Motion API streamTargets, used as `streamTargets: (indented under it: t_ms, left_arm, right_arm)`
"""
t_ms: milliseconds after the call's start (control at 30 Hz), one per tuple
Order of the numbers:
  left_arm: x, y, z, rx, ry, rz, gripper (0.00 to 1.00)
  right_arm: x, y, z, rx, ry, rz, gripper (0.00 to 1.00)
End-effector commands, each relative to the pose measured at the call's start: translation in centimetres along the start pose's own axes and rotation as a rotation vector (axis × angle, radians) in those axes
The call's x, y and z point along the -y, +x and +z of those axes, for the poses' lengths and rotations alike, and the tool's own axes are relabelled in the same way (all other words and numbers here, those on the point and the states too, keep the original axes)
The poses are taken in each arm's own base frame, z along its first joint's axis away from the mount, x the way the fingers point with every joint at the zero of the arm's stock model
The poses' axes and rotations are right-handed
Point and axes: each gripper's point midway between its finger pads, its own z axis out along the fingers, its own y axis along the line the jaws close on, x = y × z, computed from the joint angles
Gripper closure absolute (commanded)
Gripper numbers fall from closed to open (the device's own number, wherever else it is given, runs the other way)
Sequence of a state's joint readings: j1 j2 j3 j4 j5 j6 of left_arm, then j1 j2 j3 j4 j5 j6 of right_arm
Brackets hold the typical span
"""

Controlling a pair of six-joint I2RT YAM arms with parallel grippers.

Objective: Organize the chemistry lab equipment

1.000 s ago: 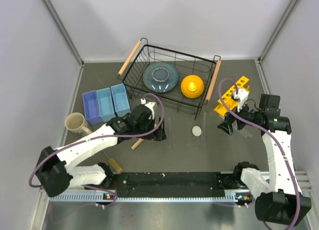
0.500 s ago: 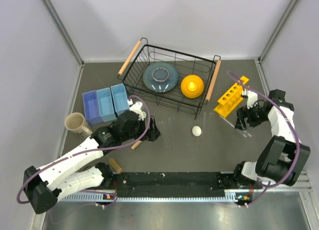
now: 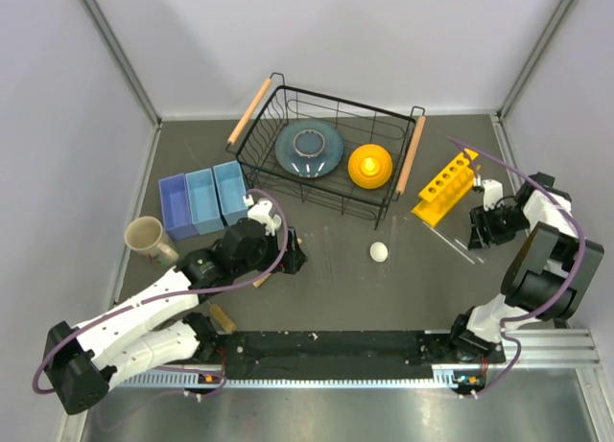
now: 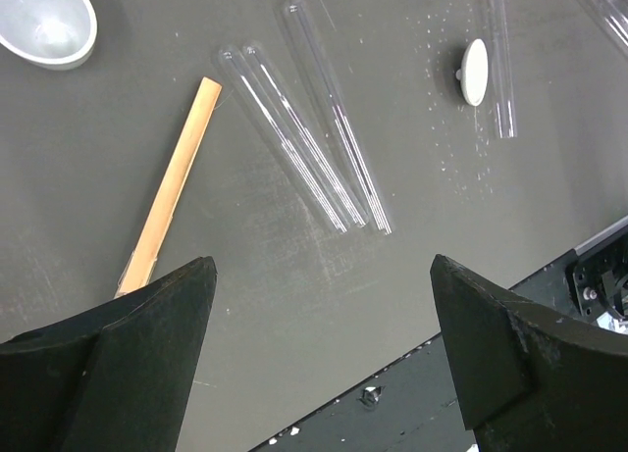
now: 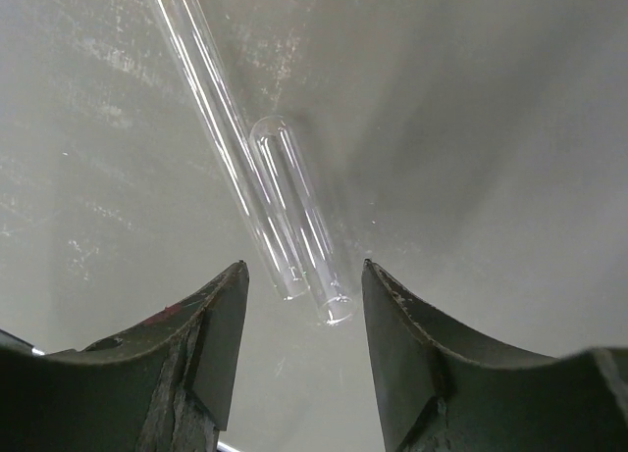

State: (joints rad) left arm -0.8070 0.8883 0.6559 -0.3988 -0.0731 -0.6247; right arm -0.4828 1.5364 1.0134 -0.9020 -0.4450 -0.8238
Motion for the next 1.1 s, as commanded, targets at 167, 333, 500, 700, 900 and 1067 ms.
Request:
streamTargets:
  t_ms: [167, 333, 500, 700, 900, 1067]
  left_arm:
    - [0.2, -0.8, 0.3, 0.053, 0.017, 0.008, 0.04]
    - [0.3, -0.7, 0.2, 0.048, 0.019, 0.01, 0.04]
    - [0.2, -0.7, 0.1, 0.05, 0.018, 0.004, 0.04]
    - [0.4, -0.8, -0.1, 0.055, 0.025, 0.003, 0.04]
    - [0.4, -0.9, -0.2, 0.056, 0.023, 0.0, 0.05]
    - [0.5, -0.9, -0.2, 0.054, 0.028, -0.003, 0.04]
  right_arm:
    - [1.3, 0.0, 0.9, -0.009, 0.003, -0.026, 0.51]
    - [1.4, 0.3, 1.6, -0.023, -0.015, -0.025, 0.53]
    - [1.1, 0.8, 2.0, -0.03, -0.031, -0.024, 0.53]
    - [1.6, 1.1, 2.5, -0.044, -0.023, -0.025, 0.56]
    - [2.1, 1.3, 2.9, -0.058, -0.016, -0.033, 0.57]
    - [2.2, 1.6, 3.3, -0.062, -0.015, -0.049, 0.59]
